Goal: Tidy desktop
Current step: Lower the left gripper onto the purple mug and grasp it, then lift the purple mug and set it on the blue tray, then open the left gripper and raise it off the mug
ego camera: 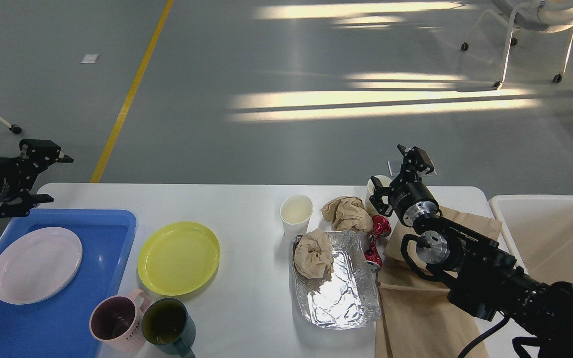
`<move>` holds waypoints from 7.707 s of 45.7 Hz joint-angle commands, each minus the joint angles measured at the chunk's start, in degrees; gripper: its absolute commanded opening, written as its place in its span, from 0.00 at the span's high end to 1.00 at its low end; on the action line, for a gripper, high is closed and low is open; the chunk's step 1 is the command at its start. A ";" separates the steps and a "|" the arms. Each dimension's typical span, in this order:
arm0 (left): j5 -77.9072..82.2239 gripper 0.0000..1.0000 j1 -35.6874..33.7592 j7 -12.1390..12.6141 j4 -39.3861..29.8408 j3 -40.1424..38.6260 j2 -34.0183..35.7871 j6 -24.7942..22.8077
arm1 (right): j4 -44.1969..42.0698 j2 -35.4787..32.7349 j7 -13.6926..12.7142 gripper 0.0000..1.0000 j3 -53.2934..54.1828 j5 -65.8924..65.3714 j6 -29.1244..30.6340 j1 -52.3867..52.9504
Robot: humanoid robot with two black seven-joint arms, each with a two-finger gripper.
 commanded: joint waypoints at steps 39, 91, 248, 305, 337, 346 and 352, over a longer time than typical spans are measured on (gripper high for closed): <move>4.67 0.04 -26.92 7.07 -29.77 51.04 -26.66 -15.94 | 0.00 0.00 0.00 0.00 0.00 0.00 0.01 0.07; 6.34 0.04 -14.18 6.98 -24.51 46.12 -34.93 -15.94 | 0.00 0.00 0.00 0.00 0.00 0.00 0.01 0.07; 9.33 1.00 -9.61 14.45 -10.54 32.06 5.50 -15.94 | 0.00 0.00 0.00 0.00 0.00 0.00 0.01 -0.02; 9.42 0.68 6.65 14.19 -1.83 19.93 5.42 -15.94 | 0.00 0.00 0.00 0.00 0.00 0.00 0.01 0.07; 9.68 0.23 -8.28 13.84 -3.06 28.00 4.63 -15.94 | 0.00 0.00 0.00 0.00 0.00 0.00 0.01 -0.02; 9.60 0.18 -17.42 13.49 -4.03 38.02 -4.15 -15.94 | 0.00 0.00 0.00 0.00 0.00 0.00 0.01 0.07; 9.33 0.14 -22.17 12.61 -8.59 42.25 -11.45 -15.94 | 0.00 0.00 0.00 0.00 0.00 0.00 0.01 -0.02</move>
